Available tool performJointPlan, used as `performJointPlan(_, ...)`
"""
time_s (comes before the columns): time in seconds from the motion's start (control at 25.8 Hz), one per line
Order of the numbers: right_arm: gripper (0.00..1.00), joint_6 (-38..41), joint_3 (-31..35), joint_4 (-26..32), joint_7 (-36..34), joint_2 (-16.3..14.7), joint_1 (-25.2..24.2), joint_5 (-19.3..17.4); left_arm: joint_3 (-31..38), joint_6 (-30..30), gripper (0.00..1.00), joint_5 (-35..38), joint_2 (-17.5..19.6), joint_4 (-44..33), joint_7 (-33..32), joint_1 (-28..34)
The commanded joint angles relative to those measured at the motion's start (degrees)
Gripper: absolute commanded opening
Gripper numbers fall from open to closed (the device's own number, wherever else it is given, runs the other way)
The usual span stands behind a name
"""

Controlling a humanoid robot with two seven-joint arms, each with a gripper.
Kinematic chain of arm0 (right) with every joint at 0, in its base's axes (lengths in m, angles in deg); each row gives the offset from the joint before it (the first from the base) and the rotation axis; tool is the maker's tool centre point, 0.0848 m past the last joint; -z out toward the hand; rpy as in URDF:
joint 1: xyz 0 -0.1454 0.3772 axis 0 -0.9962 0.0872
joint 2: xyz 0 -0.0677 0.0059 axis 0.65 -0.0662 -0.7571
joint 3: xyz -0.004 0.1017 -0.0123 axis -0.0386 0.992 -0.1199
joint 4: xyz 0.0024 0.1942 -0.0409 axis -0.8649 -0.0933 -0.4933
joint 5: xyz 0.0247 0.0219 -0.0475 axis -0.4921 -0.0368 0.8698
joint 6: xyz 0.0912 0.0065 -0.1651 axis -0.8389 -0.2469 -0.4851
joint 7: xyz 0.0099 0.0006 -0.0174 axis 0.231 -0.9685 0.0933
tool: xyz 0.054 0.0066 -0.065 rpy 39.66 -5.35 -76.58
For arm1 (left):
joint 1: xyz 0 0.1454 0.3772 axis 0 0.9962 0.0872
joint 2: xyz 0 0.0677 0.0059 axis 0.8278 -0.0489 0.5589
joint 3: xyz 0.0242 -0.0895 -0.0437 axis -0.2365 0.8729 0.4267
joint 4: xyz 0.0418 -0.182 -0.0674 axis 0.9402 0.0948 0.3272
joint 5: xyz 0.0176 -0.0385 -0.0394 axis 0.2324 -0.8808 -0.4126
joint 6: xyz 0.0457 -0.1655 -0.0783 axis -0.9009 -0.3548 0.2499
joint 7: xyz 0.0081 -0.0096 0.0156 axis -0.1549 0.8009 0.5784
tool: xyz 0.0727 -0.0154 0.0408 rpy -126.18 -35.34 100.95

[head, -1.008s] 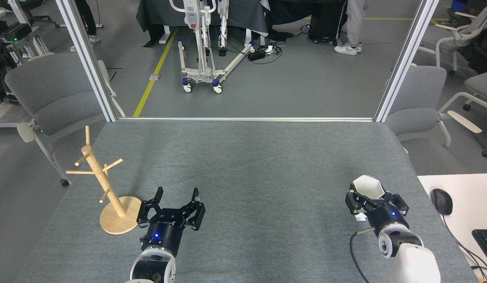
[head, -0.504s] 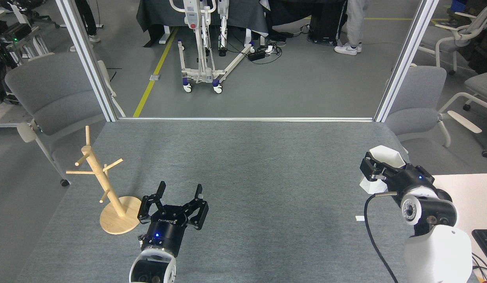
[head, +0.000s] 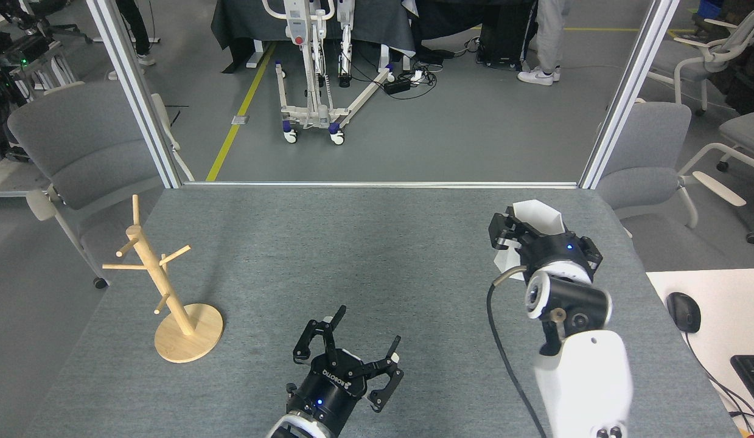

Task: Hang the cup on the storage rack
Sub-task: 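Lift the cup with the right gripper and carry it toward the left gripper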

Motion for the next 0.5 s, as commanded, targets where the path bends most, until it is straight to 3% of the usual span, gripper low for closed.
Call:
performJointPlan(0.0, 0.11, -8.74, -7.2, -0.29, -0.27, 3.18, -0.3, 4.99, -3.97, 3.12, 0.99, 2.13, 0.34, 0.15, -0.26, -0.58)
performJointPlan(0.12, 0.11, -9.1, -8.95, -1.08, -0.27, 3.71, -0.66, 5.07, -5.91, 4.26, 0.99, 2.31, -1.07, 0.77, -1.05, -3.3)
performJointPlan(0.27, 0.1, -9.53, -10.71, -4.07, -0.53, 5.29, -0.66, 5.42, -9.33, 3.91, 0.99, 3.01, -2.21, 2.18, -6.94, -7.52)
performJointPlan(0.47, 0.11, -9.53, -11.06, -5.48, -0.45, 6.17, -0.66, 5.42, -10.65, 1.36, 0.99, 2.84, -2.56, 6.83, -8.61, -11.57)
